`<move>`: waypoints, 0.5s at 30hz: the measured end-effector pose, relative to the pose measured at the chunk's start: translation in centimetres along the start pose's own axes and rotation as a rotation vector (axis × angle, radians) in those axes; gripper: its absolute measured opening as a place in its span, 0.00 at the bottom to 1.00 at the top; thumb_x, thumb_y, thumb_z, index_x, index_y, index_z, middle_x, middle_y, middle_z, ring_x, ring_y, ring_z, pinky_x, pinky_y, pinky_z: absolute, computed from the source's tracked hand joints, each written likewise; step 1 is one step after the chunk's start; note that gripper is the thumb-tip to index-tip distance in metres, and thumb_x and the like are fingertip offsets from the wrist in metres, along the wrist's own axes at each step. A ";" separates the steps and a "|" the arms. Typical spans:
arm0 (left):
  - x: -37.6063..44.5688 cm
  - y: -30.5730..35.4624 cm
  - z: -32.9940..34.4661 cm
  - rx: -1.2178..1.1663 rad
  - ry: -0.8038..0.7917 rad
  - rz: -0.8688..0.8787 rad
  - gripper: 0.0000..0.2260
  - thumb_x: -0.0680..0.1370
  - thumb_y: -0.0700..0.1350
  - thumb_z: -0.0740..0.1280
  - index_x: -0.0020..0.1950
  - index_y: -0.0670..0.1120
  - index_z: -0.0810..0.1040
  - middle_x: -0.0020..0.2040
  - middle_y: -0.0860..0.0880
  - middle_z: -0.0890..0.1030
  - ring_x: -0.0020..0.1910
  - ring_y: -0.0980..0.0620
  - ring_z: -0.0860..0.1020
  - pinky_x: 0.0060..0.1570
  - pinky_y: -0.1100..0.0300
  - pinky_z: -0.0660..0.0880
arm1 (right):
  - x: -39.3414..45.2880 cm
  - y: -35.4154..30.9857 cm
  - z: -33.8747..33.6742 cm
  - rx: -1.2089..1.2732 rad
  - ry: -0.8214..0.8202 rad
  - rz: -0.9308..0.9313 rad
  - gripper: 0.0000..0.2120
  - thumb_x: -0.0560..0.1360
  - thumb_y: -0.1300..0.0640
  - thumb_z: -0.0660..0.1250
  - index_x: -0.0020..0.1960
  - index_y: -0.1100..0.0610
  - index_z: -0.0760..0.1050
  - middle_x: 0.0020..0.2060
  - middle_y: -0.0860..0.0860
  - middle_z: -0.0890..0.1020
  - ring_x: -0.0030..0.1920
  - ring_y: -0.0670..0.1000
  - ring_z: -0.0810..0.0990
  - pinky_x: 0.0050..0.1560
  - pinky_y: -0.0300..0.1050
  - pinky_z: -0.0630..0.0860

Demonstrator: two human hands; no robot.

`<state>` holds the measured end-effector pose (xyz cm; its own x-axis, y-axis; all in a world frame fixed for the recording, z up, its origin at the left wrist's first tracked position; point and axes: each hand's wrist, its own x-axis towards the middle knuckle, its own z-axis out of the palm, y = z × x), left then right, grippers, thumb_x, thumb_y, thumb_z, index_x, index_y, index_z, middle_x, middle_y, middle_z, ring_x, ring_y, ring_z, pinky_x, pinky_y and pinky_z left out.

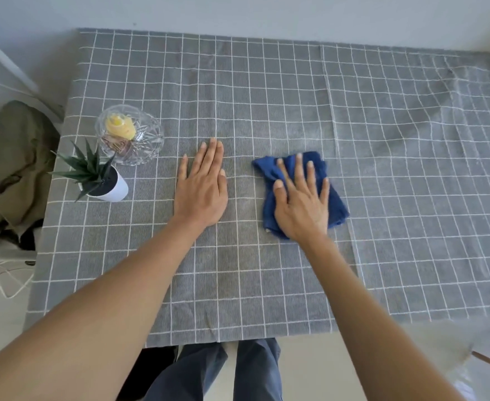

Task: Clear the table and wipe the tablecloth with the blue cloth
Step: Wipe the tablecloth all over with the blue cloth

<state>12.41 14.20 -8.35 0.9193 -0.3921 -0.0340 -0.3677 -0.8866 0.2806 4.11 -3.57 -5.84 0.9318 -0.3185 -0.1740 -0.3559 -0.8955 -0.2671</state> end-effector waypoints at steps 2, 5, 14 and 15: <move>-0.1 0.1 -0.1 -0.007 0.006 0.006 0.23 0.83 0.48 0.43 0.78 0.49 0.43 0.78 0.53 0.43 0.77 0.56 0.43 0.75 0.48 0.42 | -0.7 -0.5 0.4 -0.001 -0.017 -0.086 0.23 0.82 0.46 0.42 0.77 0.42 0.46 0.78 0.45 0.45 0.77 0.48 0.42 0.74 0.56 0.37; 0.0 0.1 -0.1 -0.011 0.011 0.010 0.23 0.83 0.48 0.44 0.78 0.48 0.44 0.78 0.53 0.44 0.77 0.56 0.43 0.75 0.48 0.42 | -0.4 1.5 -0.2 0.022 -0.014 -0.142 0.23 0.82 0.46 0.43 0.77 0.41 0.48 0.78 0.44 0.46 0.77 0.46 0.43 0.75 0.54 0.38; 0.3 -0.2 -0.2 0.039 -0.025 0.003 0.23 0.83 0.49 0.41 0.78 0.49 0.40 0.78 0.53 0.42 0.76 0.56 0.41 0.75 0.48 0.41 | 1.6 7.7 -2.3 0.044 0.053 0.104 0.23 0.83 0.48 0.44 0.78 0.45 0.47 0.78 0.47 0.48 0.77 0.48 0.43 0.75 0.55 0.40; 0.4 -0.1 -0.3 0.042 -0.028 -0.005 0.23 0.83 0.49 0.42 0.78 0.49 0.40 0.78 0.52 0.42 0.76 0.55 0.41 0.75 0.49 0.40 | 1.6 7.4 -2.3 0.038 0.052 0.104 0.24 0.83 0.48 0.44 0.78 0.44 0.47 0.78 0.48 0.48 0.77 0.48 0.43 0.75 0.55 0.39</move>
<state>12.85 14.19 -8.13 0.9169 -0.3943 -0.0624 -0.3698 -0.8977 0.2395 3.08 -11.45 -5.92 0.8919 -0.4255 -0.1532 -0.4522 -0.8447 -0.2863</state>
